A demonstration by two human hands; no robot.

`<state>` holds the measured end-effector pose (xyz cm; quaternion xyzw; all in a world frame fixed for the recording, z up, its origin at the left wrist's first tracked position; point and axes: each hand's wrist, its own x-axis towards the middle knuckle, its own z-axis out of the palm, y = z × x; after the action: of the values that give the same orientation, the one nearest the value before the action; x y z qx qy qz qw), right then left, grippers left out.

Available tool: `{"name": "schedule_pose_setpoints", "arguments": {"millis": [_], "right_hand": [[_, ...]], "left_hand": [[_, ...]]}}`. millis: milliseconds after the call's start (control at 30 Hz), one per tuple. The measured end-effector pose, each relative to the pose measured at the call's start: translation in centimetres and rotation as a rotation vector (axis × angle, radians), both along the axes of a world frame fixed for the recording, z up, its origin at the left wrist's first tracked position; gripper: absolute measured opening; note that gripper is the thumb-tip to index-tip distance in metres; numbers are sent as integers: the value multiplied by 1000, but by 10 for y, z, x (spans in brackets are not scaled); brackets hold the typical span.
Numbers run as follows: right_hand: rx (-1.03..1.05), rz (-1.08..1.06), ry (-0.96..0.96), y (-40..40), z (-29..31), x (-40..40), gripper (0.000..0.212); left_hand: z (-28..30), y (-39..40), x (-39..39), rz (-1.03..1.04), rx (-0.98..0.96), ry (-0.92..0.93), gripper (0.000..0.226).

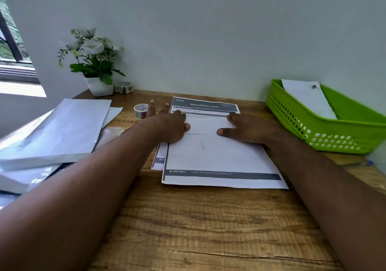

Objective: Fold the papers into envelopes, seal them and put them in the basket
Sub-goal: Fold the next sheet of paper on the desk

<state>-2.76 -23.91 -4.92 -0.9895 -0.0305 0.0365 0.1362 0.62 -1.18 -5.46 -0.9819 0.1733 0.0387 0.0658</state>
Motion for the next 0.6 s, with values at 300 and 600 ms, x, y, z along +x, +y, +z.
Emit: {"name": "schedule_pose_setpoints", "arguments": {"millis": [300, 600], "right_hand": [[37, -21, -197, -4, -15, 7, 89], [142, -3, -182, -3, -15, 10, 86]], "left_hand": [[4, 4, -3, -24, -464, -105, 60], [5, -11, -5, -62, -274, -26, 68]]}}
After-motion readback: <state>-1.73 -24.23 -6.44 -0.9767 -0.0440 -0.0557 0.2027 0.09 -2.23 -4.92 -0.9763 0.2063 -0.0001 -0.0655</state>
